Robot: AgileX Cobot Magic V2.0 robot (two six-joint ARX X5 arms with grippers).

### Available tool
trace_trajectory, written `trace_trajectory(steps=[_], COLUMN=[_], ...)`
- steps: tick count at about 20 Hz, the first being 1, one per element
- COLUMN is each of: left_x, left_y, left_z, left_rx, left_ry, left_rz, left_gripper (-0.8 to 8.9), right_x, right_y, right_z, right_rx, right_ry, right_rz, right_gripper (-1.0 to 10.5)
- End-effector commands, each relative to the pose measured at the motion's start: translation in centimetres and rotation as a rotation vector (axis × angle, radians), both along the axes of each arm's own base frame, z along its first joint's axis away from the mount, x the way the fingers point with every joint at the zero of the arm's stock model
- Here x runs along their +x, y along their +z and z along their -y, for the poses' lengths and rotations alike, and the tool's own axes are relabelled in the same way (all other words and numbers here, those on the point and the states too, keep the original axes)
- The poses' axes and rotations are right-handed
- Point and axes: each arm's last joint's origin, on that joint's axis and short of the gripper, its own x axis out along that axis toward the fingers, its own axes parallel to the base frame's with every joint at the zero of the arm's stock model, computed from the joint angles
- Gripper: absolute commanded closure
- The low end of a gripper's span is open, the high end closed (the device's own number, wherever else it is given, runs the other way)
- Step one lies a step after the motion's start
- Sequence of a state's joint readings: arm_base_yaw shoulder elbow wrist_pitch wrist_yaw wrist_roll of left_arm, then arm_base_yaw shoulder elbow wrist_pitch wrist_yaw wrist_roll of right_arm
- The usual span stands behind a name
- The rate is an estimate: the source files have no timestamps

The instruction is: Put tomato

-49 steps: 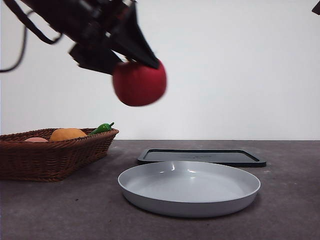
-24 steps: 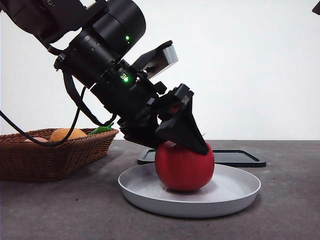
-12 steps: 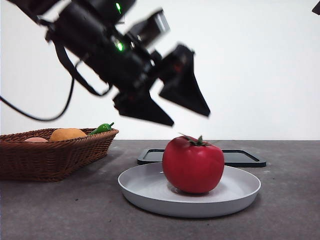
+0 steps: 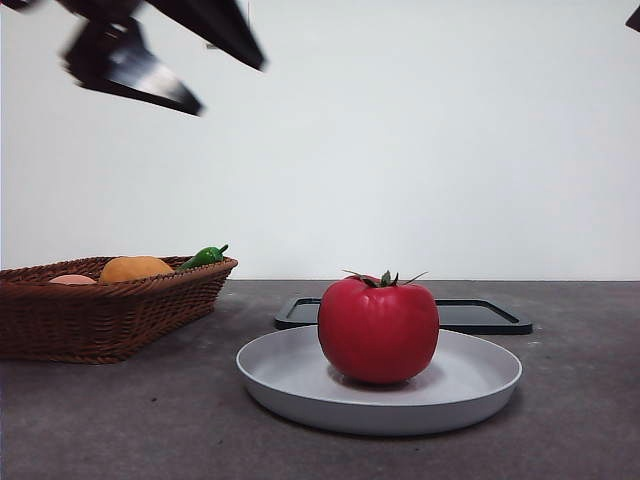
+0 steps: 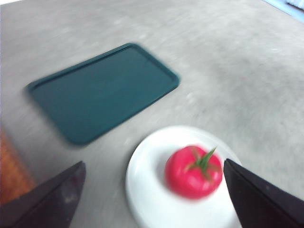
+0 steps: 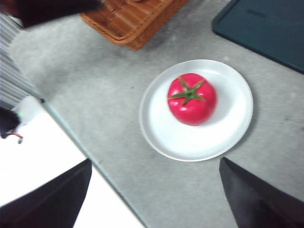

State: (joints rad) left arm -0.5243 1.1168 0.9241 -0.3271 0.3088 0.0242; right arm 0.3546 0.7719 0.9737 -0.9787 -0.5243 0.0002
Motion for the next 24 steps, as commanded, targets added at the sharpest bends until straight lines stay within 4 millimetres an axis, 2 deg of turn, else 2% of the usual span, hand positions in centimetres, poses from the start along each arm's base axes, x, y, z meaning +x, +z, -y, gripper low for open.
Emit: trace_trajectory(steps=[1,5,10,18,24], left_x=[-1.2,-4.1,-6.6,-6.9,-6.9], left_y=[0.8,1.2,1.5,1.6,1.6], left_z=[-1.2,-3.1,-3.8,-4.0,-4.0], left_rx=[0.011,0.055,-0.017,-0.022,-0.022], left_ry=[0.029,0.03,-0.137,-0.143,-0.142], left_rz=[-0.035,-0.122,-0.239,-0.237,-0.236], left_gripper=[3.48,3.5,3.5,3.5,3.5], right_x=[0.1,0.6,1.8,3.4,6.8], right_y=[0.6,0.4,0.0,-0.8,-2.4], right_z=[-0.1,-0.3,-0.7,-1.9,-4.7], right_rx=[0.0,-0.002,-0.009,-0.023,-0.032], right_ry=[0.004,0.005,0.01,0.041,0.089], right_rz=[0.032,0.026,-0.007,-0.046,-0.037], right_gripper=[5.2,5.2,5.2,5.2,5.2])
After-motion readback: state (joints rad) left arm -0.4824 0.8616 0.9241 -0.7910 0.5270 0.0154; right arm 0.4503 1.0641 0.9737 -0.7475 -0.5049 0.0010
